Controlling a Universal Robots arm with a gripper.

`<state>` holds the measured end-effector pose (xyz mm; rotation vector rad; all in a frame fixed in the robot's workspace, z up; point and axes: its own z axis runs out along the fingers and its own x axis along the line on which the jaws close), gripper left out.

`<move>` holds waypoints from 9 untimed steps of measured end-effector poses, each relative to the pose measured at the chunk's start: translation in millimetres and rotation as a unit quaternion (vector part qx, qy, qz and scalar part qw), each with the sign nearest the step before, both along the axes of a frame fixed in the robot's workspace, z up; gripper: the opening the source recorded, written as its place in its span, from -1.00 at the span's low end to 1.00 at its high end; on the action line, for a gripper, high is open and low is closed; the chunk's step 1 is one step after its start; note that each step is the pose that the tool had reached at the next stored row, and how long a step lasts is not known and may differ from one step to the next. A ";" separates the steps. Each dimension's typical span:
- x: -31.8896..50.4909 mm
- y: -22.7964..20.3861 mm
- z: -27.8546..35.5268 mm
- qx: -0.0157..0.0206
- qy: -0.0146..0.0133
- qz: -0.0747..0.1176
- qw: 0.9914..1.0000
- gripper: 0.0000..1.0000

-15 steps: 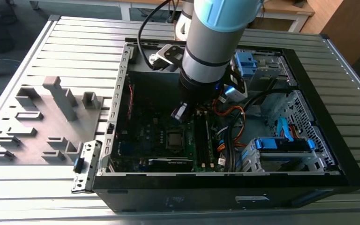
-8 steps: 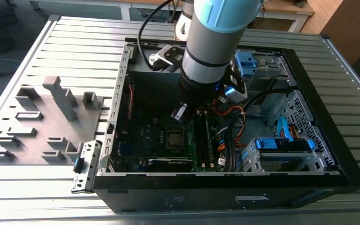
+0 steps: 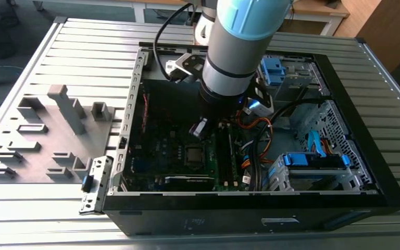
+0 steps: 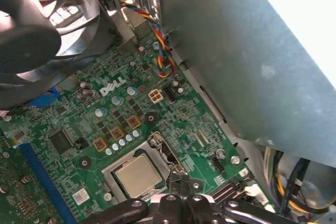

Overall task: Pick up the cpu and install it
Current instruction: 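Install the first cpu locking lever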

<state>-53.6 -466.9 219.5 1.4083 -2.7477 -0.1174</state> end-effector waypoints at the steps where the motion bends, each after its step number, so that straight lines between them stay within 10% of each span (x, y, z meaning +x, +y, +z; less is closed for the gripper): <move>1: 0.0 -0.6 -1.3 0.000 0.001 0.000 1.000 -0.79; 9: 2.8 -1.9 -10.6 -0.002 0.008 0.000 1.000 -0.79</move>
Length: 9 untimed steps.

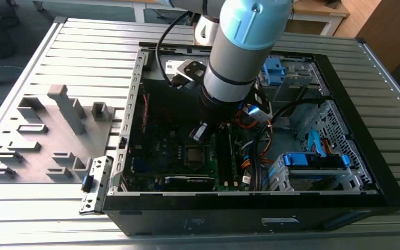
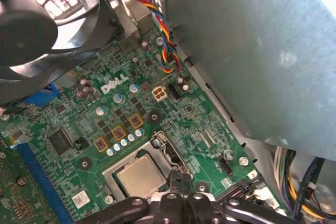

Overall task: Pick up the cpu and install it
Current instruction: 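Install the first cpu locking lever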

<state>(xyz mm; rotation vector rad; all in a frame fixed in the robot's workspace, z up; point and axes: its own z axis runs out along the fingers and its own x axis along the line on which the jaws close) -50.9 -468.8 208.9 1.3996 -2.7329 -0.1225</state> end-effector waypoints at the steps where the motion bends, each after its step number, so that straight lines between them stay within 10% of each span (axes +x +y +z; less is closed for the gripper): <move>1: 0.6 -0.1 -0.7 -0.001 0.001 0.000 1.000 -0.79; 9: 2.3 -0.6 -7.2 -0.004 0.012 0.000 1.000 -0.79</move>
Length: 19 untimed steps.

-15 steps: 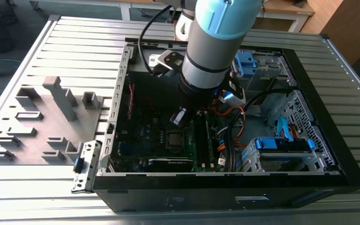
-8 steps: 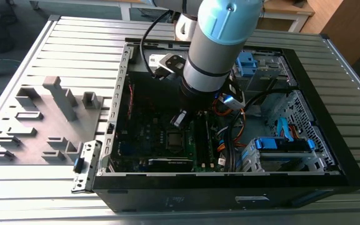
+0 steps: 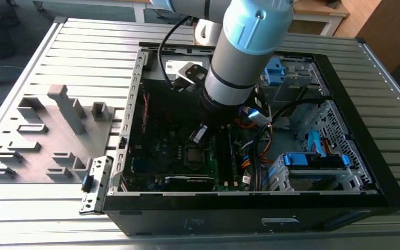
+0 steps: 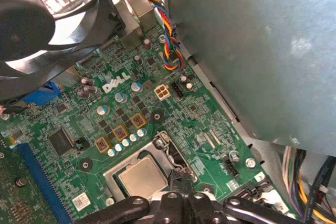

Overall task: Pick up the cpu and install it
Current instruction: 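Install the first cpu locking lever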

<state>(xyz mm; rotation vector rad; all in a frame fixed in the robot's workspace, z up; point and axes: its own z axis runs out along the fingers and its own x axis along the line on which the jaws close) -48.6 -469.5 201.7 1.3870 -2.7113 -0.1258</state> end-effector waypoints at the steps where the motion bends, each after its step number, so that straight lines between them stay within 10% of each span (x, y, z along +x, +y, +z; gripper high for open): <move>1: 0.0 0.0 0.0 0.000 0.000 0.000 1.000 -0.79; 19: 4.1 -0.3 16.6 0.005 0.000 0.001 1.000 -0.79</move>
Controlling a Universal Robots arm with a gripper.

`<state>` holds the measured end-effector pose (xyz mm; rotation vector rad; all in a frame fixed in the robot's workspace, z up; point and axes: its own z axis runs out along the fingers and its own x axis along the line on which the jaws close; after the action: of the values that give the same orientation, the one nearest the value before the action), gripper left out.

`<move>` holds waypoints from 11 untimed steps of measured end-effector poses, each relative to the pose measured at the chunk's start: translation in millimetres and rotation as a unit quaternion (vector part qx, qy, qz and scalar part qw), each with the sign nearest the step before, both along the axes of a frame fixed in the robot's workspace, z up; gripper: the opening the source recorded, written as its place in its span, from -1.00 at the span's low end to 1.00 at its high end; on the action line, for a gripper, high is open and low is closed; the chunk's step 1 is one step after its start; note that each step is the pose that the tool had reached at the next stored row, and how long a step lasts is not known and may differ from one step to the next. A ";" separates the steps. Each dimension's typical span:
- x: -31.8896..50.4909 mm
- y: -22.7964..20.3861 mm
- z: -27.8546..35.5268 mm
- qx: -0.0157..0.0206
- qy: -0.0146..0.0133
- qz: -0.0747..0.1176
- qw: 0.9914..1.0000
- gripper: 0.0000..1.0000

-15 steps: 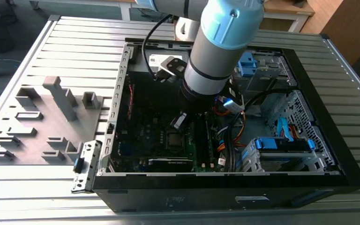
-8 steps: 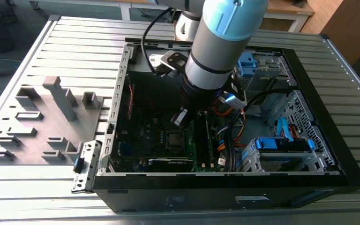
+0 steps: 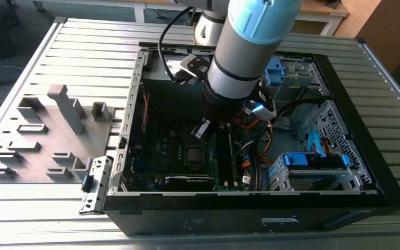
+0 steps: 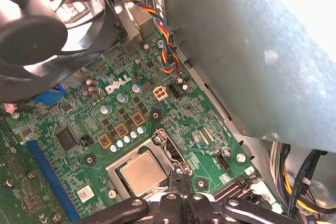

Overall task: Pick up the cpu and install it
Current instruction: 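Install the first cpu locking lever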

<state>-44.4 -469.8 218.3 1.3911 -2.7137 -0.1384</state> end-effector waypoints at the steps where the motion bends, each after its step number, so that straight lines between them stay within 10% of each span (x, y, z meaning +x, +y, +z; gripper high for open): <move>1: 1.1 -0.1 0.0 0.000 0.000 0.001 1.000 -0.79; 11: 1.8 -3.8 -0.1 0.000 0.000 0.009 1.000 -0.79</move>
<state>-42.7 -473.6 218.2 1.4158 -2.6999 -0.1367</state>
